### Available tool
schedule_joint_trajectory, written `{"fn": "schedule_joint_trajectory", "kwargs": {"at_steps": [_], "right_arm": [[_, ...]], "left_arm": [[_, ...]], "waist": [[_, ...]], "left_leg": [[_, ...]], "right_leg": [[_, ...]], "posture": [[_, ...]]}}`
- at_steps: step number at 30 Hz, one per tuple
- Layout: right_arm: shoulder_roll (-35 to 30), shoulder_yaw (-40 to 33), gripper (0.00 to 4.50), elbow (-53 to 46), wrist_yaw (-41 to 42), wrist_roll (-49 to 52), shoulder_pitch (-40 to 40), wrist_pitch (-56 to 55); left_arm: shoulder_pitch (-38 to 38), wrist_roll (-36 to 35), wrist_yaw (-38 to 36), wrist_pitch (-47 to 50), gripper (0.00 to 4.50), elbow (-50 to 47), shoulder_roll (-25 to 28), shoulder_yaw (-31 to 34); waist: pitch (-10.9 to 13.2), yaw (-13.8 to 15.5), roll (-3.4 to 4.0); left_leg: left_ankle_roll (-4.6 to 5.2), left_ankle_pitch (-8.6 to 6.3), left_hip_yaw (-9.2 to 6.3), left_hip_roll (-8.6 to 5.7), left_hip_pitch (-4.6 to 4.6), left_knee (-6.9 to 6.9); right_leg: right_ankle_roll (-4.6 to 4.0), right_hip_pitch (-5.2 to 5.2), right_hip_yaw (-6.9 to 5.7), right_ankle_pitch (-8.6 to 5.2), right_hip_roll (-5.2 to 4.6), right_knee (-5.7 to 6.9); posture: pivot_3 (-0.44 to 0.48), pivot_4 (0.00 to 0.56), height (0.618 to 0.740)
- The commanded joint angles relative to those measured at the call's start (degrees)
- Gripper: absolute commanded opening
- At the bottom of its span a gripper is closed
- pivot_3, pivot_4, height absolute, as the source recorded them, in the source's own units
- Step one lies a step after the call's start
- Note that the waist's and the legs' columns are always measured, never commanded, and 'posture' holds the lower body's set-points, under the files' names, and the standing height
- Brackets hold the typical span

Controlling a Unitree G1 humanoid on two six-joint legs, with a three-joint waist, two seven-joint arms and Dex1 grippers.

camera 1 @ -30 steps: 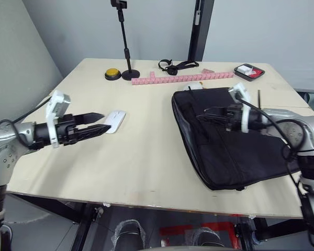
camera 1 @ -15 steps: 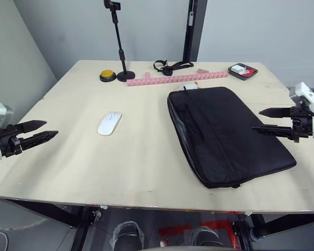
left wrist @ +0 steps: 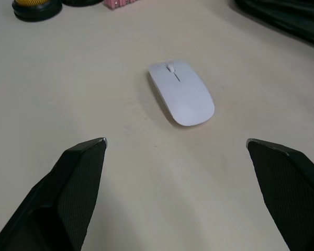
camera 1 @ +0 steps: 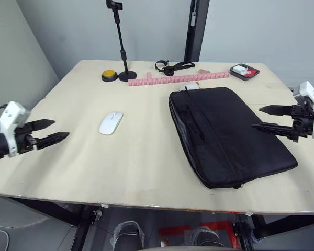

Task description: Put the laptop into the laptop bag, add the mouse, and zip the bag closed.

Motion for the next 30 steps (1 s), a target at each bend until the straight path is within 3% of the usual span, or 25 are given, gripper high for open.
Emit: {"fn": "schedule_joint_trajectory", "kwargs": {"at_steps": [1, 13, 23, 30], "right_arm": [[1.49, -2.96, 4.5, -7.34, -1.55, 6.06, -3.87, 1.96], [7.77, 5.46, 4.5, -17.35, -7.98, 9.06, -10.53, 5.28], [7.0, 6.31, 4.5, -19.02, -8.77, 9.09, -11.73, 5.5], [10.53, 8.81, 4.5, -18.91, -14.27, 10.46, -16.37, 9.73]], "left_arm": [[-7.13, 2.9, 3.43, -1.68, 4.48, 3.85, -2.81, -4.67], [-23.91, 11.27, 9.96, -5.95, 4.48, 20.15, -15.11, -15.67], [-28.82, 15.17, 13.18, -9.35, 4.48, 28.12, -20.84, -18.02], [-30.54, 18.24, 16.4, -12.61, 4.48, 35.13, -23.74, -19.26]], "waist": [[0.0, 0.11, 0.0], [-0.02, 0.16, -0.02], [-0.02, 0.31, -0.03], [-0.02, 0.25, -0.02]], "left_leg": [[0.01, 0.0, 0.0, 0.0, -0.01, 0.1], [-0.05, 0.01, -0.08, 0.01, -0.04, 0.6], [-0.06, 0.01, -0.11, -0.03, -0.14, 0.59], [-0.07, 0.02, -0.12, -0.03, -0.1, 0.6]], "right_leg": [[-0.03, -0.03, 0.02, -0.02, 0.0, 0.13], [-0.04, -0.1, 0.11, -0.03, 0.01, 0.68], [-0.05, -0.1, 0.09, -0.03, -0.02, 0.59], [-0.04, -0.08, 0.09, -0.03, -0.01, 0.64]], "posture": [[0.0, 0.15, 0.733], [0.0, 0.15, 0.733], [0.0, 0.15, 0.733], [0.0, 0.15, 0.733]]}}
